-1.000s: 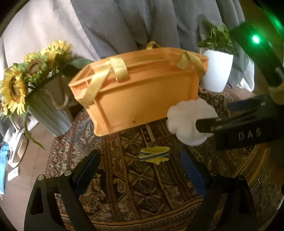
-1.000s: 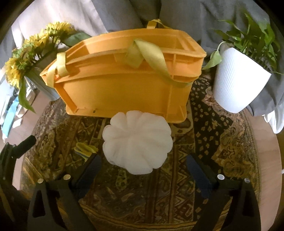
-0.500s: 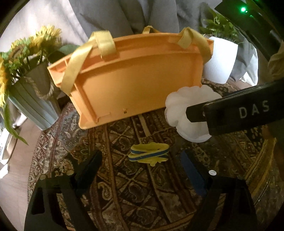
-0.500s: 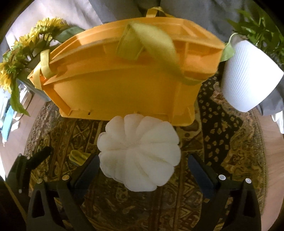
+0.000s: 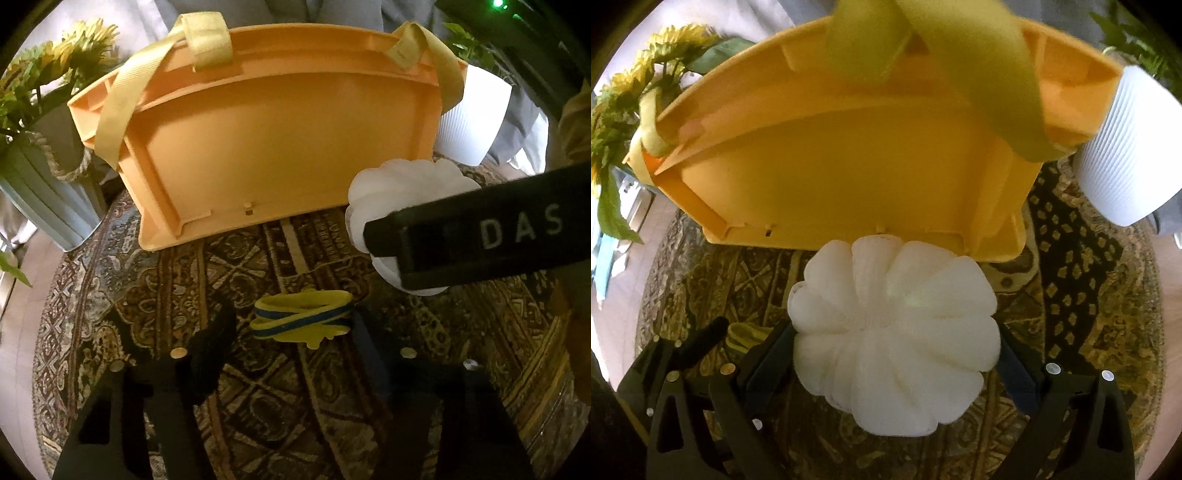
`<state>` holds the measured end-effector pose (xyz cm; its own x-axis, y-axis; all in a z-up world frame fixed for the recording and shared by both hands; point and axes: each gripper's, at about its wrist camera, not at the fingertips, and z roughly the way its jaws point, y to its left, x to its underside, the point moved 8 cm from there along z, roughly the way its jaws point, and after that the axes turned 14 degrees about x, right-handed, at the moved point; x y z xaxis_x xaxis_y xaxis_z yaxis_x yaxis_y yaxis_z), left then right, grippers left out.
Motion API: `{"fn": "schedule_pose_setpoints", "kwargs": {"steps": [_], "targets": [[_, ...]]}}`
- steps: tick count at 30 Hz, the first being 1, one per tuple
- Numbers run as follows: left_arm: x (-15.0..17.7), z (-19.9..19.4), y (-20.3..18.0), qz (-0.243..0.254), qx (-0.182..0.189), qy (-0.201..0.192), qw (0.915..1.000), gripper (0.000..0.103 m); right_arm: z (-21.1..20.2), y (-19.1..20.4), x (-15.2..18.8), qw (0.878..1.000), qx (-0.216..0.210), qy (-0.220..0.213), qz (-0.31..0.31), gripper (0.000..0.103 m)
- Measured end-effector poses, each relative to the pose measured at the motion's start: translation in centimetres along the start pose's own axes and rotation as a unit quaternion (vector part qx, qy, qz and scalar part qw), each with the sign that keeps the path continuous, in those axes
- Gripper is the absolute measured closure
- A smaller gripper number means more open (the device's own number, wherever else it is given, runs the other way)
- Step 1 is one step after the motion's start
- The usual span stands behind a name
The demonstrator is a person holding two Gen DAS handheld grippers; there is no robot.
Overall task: Organize soft objects
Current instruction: 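Grasp the striped band with the left tool while the right tool grasps the white pumpkin sponge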
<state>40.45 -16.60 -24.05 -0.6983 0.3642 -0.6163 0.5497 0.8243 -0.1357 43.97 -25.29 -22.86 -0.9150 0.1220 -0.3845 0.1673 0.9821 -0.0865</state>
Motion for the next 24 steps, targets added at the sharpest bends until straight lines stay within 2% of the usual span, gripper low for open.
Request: {"fn": "schedule_pose_setpoints", "kwargs": {"steps": [2,10,24], "targets": [[0.0,0.1,-0.1,-0.001,0.007,0.001,1.0000,0.049,0.4,-0.1,0.2,1.000,-0.010,0.007,0.010,0.003],[0.0,-0.5,0.4,-0.015,0.008,-0.007,0.9998,0.050,1.0,0.7,0.8,0.999,-0.022,0.000,0.025,0.013],[-1.8,-4.0,2.0,-0.038,-0.009,-0.048,0.9981,0.050,-1.0,-0.2,2.8,0.998,-0.022,-0.024,0.049,0.015]]}}
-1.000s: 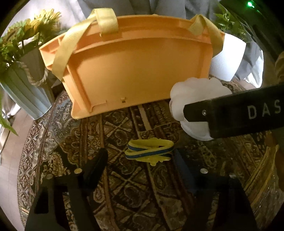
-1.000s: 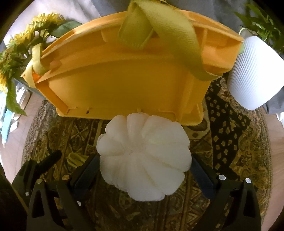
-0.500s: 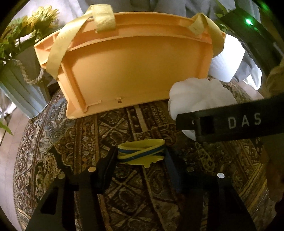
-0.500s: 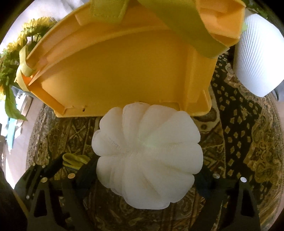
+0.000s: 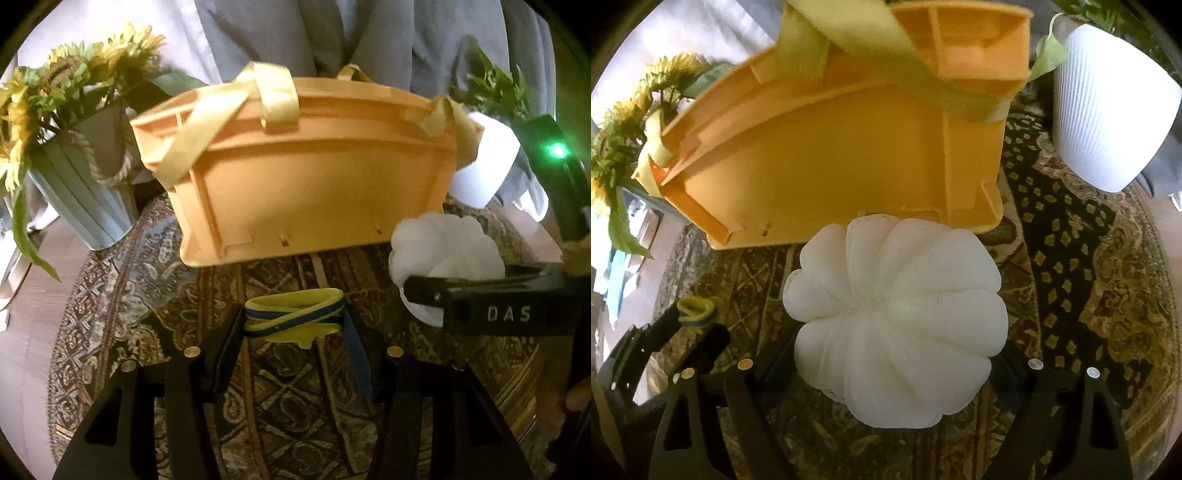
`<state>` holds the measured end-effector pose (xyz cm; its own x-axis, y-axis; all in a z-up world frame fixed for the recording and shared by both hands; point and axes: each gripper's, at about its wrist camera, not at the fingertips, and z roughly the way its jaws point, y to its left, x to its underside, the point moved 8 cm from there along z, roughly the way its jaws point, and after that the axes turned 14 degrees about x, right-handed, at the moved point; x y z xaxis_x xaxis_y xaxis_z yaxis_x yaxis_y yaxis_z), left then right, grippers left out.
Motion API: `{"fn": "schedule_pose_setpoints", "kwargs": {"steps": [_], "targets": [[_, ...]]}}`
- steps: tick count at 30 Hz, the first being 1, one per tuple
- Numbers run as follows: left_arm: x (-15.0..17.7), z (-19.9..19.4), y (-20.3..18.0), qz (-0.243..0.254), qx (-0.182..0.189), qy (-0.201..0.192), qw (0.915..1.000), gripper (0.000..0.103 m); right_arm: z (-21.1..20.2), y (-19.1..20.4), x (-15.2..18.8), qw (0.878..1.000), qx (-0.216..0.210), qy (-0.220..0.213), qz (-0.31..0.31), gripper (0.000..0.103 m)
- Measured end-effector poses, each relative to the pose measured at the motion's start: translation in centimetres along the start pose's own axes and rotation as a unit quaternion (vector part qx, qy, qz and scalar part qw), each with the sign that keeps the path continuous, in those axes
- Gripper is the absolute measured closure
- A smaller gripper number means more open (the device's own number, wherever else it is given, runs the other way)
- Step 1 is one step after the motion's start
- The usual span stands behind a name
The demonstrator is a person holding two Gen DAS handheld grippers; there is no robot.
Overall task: Organize soft objects
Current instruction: 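Grasp the striped band with the left tool while the right tool grasps the white pumpkin sponge, then lift both items over the orange crate and open both tools to drop them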
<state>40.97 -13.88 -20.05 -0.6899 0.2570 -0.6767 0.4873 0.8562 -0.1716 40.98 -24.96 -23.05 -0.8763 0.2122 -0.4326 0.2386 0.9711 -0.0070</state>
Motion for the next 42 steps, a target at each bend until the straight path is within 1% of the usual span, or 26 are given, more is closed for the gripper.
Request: {"fn": "schedule_pose_setpoints", "kwargs": {"steps": [1,9,14,20,26,29,33,39,42], "targets": [[-0.2,-0.3,0.0,0.000,-0.001,-0.004,1.0000,0.050,-0.4,0.1,0.1,1.000,0.000,-0.004,0.001,0.015],[-2.4,-3.5,-0.3,-0.004,-0.008,-0.038,0.9992,0.050,-3.7,-0.9,-2.0,0.999,-0.010,-0.044,0.010,0.015],[-3.8,-5.8,-0.4,0.000,-0.027,-0.059,0.9979,0.050,-6.6,-1.3,-3.0,0.997,-0.012,-0.074,0.013,0.015],[-5.4,-8.2,-0.2,0.006,-0.048,-0.087,0.9950,0.050,-9.5,-0.8,-3.6,0.994,-0.013,-0.112,0.012,0.015],[-7.2,-10.2,-0.2,0.012,-0.049,-0.121,0.9914,0.050,-12.7,-0.6,-5.0,0.988,-0.024,-0.150,0.015,0.015],[-8.4,-11.5,-0.2,0.020,-0.053,-0.141,0.9884,0.050,-14.1,-0.5,-6.3,0.985,-0.029,-0.170,0.017,0.015],[-9.8,-12.3,-0.1,0.020,-0.048,-0.156,0.9864,0.050,-15.5,0.0,-7.4,0.981,-0.034,-0.192,0.015,0.015],[-11.9,-13.5,0.3,0.032,-0.052,-0.181,0.9815,0.050,-16.6,0.7,-9.2,0.976,-0.038,-0.212,0.013,0.015],[-12.7,-13.4,0.7,0.034,-0.052,-0.186,0.9805,0.050,-16.7,1.1,-10.3,0.975,-0.040,-0.218,0.012,0.015]]}}
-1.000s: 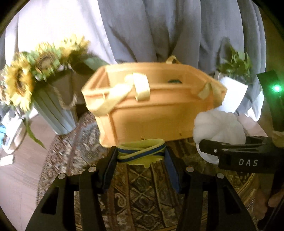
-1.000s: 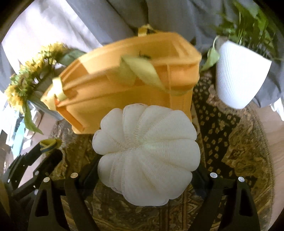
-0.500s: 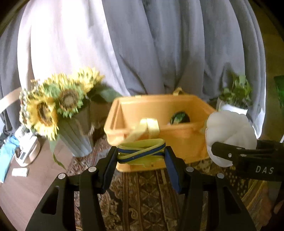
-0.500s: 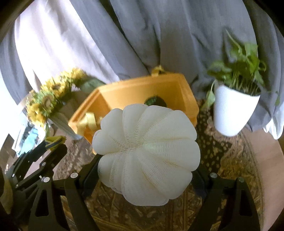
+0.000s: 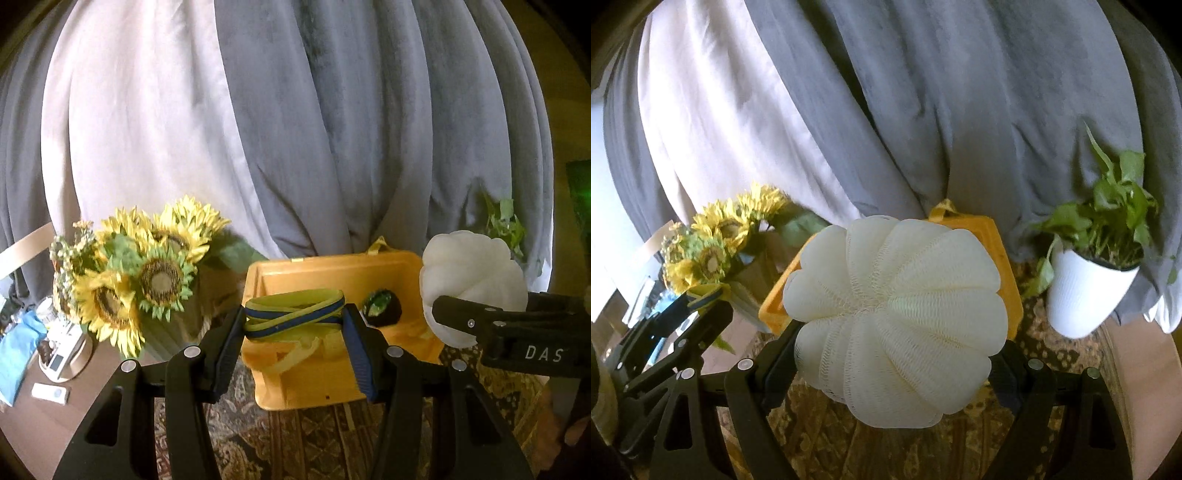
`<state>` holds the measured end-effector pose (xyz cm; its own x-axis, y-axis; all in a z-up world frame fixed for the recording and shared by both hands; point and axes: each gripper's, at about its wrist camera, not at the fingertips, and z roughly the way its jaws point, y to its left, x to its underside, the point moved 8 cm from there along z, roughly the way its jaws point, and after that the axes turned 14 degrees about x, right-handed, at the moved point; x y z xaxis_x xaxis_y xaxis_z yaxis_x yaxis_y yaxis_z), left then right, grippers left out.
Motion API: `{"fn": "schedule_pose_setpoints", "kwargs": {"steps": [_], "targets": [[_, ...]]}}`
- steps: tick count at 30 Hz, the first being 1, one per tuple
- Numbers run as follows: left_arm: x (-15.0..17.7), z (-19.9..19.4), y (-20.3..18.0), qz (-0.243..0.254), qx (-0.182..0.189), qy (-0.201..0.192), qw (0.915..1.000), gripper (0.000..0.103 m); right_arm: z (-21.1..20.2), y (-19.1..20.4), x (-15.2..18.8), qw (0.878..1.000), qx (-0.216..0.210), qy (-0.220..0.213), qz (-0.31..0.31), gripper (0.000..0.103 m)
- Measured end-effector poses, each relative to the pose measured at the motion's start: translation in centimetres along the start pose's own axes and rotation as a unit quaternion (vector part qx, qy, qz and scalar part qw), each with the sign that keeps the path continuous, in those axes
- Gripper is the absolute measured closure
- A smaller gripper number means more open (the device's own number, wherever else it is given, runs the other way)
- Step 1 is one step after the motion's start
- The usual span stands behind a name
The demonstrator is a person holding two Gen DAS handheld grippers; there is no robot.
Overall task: Organize soft objects
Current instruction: 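Lift both items over the orange crate and open both tools to drop them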
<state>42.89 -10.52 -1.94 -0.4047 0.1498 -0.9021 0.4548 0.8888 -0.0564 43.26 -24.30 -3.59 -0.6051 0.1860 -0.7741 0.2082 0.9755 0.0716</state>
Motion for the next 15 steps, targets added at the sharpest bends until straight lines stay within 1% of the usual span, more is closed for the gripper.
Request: {"fn": "schedule_pose_setpoints", "kwargs": {"steps": [5,11,15], "targets": [[-1.2,1.3,0.7,-0.001,0.000,-0.005,1.0000,0.050,1.5,0.6,-1.3,1.000,-0.007,0.002,-0.002,0.015],[-2.1,3.6,1.3,-0.005,0.008,0.001,1.0000,0.050,3.8,0.7,-2.5,1.000,-0.005,0.013,-0.003,0.015],[-2.7,5.6,2.0,-0.001,0.006,0.008,1.0000,0.050,5.8,0.8,-3.2,1.000,-0.005,0.024,-0.012,0.015]]}}
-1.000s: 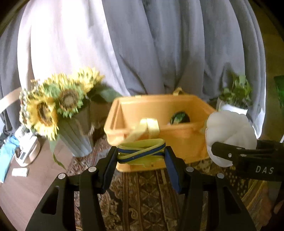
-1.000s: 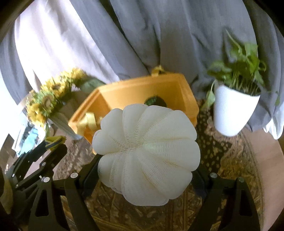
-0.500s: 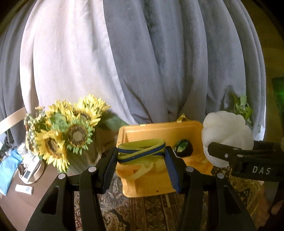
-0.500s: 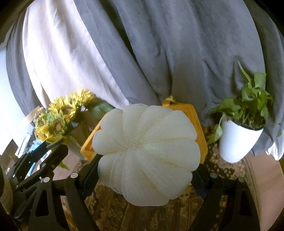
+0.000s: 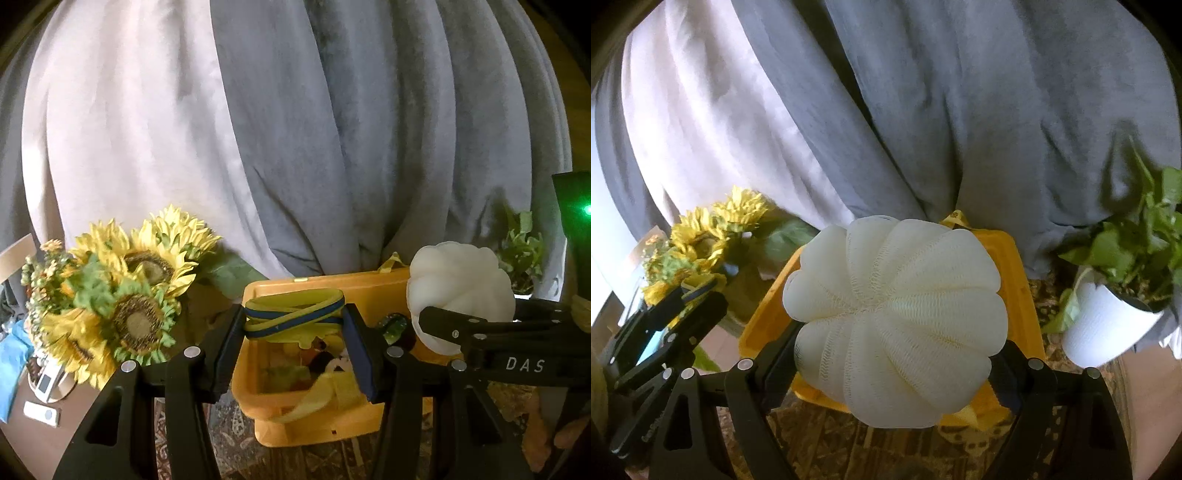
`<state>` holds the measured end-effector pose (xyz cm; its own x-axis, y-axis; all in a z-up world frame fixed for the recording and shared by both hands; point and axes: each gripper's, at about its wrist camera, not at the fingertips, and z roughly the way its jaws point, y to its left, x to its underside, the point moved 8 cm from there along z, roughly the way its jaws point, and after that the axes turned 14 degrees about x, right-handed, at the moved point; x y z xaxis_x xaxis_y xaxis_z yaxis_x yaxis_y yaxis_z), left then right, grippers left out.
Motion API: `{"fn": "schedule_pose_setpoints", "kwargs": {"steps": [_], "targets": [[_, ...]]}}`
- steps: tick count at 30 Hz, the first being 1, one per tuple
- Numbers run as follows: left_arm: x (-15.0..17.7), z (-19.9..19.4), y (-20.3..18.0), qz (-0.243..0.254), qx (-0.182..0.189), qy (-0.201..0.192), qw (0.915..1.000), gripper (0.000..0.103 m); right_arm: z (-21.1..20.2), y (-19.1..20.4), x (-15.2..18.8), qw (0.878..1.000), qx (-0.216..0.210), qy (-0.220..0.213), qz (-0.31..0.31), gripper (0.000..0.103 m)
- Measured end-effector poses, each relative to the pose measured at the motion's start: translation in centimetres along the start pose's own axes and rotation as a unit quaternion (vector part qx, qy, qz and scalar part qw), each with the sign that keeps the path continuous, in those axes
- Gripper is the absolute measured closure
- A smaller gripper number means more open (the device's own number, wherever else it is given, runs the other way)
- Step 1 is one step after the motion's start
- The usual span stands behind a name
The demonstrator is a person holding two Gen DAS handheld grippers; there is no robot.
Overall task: Organize soft objects
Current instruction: 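Lift both items over the orange crate and open both tools to drop them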
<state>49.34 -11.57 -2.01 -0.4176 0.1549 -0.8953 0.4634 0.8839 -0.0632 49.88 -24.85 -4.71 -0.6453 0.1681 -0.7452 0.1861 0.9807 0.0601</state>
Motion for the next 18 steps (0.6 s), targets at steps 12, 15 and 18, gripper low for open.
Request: {"fn": "schedule_pose_setpoints", "kwargs": {"steps": [12,15,18], "targets": [[-0.4,5.8,1.5,0.003,0.007,0.045,0.9990,0.050,5.4,0.5,-0.7,0.999,-0.003,0.046,-0.016,0.015],[-0.1,7.3,1.8,-0.003,0.018,0.061,0.9980,0.050,6.6,0.7,-0.8,0.998,-0.011,0.061,-0.014,0.014],[0.2,8.8,2.0,-0.011,0.031,0.081,0.9962,0.050,7.6,0.7,-0.8,0.997,-0.022,0.080,-0.008,0.013]]}}
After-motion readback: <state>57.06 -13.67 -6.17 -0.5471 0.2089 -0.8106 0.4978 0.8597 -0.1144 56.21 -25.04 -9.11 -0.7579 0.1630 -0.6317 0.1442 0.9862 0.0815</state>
